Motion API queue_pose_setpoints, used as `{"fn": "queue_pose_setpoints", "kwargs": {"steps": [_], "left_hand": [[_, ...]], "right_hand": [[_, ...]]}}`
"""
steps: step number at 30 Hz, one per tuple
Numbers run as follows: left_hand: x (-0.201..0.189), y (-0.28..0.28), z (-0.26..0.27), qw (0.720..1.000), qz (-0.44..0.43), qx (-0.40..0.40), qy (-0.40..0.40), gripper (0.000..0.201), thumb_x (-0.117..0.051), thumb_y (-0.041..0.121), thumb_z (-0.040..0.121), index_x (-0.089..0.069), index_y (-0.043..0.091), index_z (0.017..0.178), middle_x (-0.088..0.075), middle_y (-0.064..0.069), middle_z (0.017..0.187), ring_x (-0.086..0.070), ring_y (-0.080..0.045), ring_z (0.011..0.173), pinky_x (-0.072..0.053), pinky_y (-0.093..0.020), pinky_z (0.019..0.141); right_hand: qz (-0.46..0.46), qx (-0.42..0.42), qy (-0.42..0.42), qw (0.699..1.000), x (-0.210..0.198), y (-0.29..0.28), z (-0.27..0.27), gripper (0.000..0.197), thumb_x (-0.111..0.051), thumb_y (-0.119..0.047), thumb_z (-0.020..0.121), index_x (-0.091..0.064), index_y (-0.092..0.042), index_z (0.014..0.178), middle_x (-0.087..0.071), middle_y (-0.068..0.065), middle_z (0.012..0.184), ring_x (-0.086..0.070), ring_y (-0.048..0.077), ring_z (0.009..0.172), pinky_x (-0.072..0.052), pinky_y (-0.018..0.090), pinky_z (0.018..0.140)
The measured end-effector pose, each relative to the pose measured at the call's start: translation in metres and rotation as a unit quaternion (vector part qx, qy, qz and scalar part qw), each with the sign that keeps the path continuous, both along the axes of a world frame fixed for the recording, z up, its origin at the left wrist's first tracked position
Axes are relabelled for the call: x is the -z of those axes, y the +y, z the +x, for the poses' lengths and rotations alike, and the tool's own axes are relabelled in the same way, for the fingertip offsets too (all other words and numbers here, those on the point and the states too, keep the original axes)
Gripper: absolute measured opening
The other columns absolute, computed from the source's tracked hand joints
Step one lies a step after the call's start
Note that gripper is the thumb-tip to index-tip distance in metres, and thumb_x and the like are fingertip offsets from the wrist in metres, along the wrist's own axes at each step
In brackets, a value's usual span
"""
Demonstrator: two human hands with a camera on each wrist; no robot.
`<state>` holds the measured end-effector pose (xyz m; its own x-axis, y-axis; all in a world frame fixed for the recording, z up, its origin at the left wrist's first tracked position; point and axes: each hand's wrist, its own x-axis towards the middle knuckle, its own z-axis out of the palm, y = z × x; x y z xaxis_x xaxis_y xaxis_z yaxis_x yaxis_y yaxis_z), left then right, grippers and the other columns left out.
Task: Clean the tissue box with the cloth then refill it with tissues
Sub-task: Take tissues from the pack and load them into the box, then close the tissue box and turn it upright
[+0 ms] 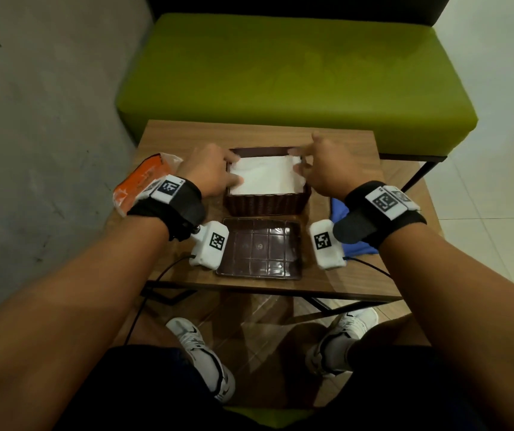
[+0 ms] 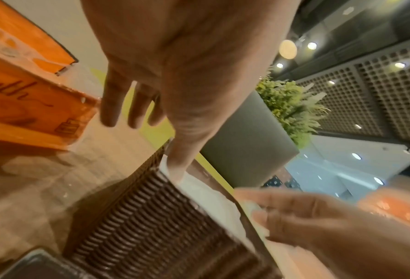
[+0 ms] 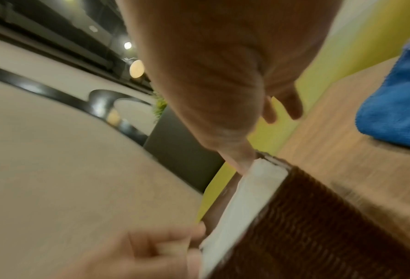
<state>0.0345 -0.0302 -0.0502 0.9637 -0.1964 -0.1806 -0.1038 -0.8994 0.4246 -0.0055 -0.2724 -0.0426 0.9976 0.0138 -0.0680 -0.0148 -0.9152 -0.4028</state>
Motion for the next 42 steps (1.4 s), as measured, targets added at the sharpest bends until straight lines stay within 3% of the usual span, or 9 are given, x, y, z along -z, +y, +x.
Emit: {"fn": "queue_pose_setpoints", "kwargs": {"steps": [4,9,15,22,26,29,34,38,42], "left_hand": [[-0.007,-0.016,-0.007,0.992,-0.013,0.079,-0.103,0.027,-0.084,0.026,0.090,-0.080,0.023,0.116,-0.060,-0.006,0.122,-0.058,-0.027,0.114,-0.050,-0.044,0.096],[-0.011,-0.034,0.002,0.984,0.090,0.152,-0.034,0.037,-0.086,0.024,0.087,-0.079,0.027,0.123,-0.074,-0.005,0.124,-0.069,-0.027,0.109,-0.056,-0.043,0.091],[-0.008,-0.041,0.011,0.959,0.185,0.204,-0.059,0.042,-0.087,0.038,0.086,-0.077,0.026,0.124,-0.076,0.000,0.123,-0.063,-0.027,0.121,-0.036,-0.040,0.102],[-0.015,-0.041,0.009,0.952,0.208,0.217,-0.057,0.041,-0.085,0.045,0.086,-0.077,0.030,0.123,-0.077,0.001,0.118,-0.064,-0.025,0.118,-0.034,-0.040,0.102],[-0.023,-0.030,0.003,0.976,0.120,0.181,-0.027,0.043,-0.086,0.035,0.087,-0.077,0.023,0.127,-0.076,0.001,0.122,-0.064,-0.025,0.118,-0.038,-0.039,0.104],[-0.028,-0.014,-0.003,0.992,-0.040,0.115,0.018,0.045,-0.086,0.029,0.089,-0.075,0.016,0.131,-0.074,0.002,0.119,-0.064,-0.016,0.106,-0.045,-0.028,0.092],[-0.029,0.014,-0.026,0.952,-0.302,-0.049,-0.009,0.019,-0.079,0.019,0.096,-0.075,0.015,0.115,-0.073,0.005,0.100,-0.066,-0.007,0.091,-0.054,-0.020,0.082],[0.000,0.030,-0.051,0.948,-0.272,-0.161,0.042,0.011,-0.072,0.011,0.097,-0.072,0.017,0.087,-0.073,-0.010,0.085,-0.068,-0.024,0.076,-0.057,-0.038,0.071],[0.020,0.031,-0.083,0.934,-0.226,-0.217,0.173,0.013,-0.075,0.016,0.098,-0.064,0.009,0.097,-0.066,-0.014,0.079,-0.061,-0.027,0.071,-0.055,-0.040,0.065]], "right_hand": [[-0.030,-0.048,-0.118,0.991,-0.009,0.016,-0.007,0.038,-0.075,-0.016,0.092,-0.074,-0.020,0.130,-0.063,0.011,0.129,-0.053,0.034,0.122,-0.046,0.044,0.099],[-0.092,-0.176,0.004,0.980,-0.012,0.029,0.002,0.040,-0.072,-0.005,0.090,-0.074,-0.015,0.129,-0.070,0.016,0.124,-0.065,0.035,0.113,-0.054,0.043,0.092],[-0.144,-0.207,0.058,0.966,-0.010,0.035,0.011,0.033,-0.061,-0.004,0.094,-0.078,-0.012,0.121,-0.069,0.019,0.120,-0.065,0.040,0.110,-0.055,0.047,0.092],[-0.147,-0.210,0.090,0.962,-0.019,0.042,0.015,0.032,-0.062,-0.007,0.093,-0.078,-0.015,0.119,-0.072,0.019,0.117,-0.066,0.039,0.109,-0.056,0.048,0.092],[-0.115,-0.172,0.070,0.976,-0.023,0.036,0.010,0.039,-0.062,-0.004,0.096,-0.072,-0.016,0.132,-0.071,0.015,0.128,-0.066,0.034,0.115,-0.054,0.040,0.096],[-0.106,-0.147,-0.001,0.983,-0.023,0.030,0.004,0.036,-0.059,-0.003,0.100,-0.070,-0.014,0.133,-0.068,0.014,0.127,-0.060,0.035,0.119,-0.047,0.040,0.095],[0.004,-0.014,-0.104,0.994,-0.032,0.021,-0.018,0.020,-0.052,-0.013,0.102,-0.071,-0.011,0.105,-0.069,0.014,0.102,-0.062,0.034,0.097,-0.046,0.037,0.075],[0.068,0.108,-0.044,0.991,-0.024,0.015,-0.049,0.019,-0.056,-0.017,0.098,-0.061,-0.007,0.081,-0.063,0.015,0.078,-0.060,0.034,0.076,-0.038,0.035,0.063],[0.083,0.120,0.135,0.980,0.003,0.022,-0.084,0.023,-0.063,-0.016,0.096,-0.070,0.003,0.087,-0.074,0.021,0.080,-0.076,0.040,0.075,-0.065,0.051,0.065]]}}
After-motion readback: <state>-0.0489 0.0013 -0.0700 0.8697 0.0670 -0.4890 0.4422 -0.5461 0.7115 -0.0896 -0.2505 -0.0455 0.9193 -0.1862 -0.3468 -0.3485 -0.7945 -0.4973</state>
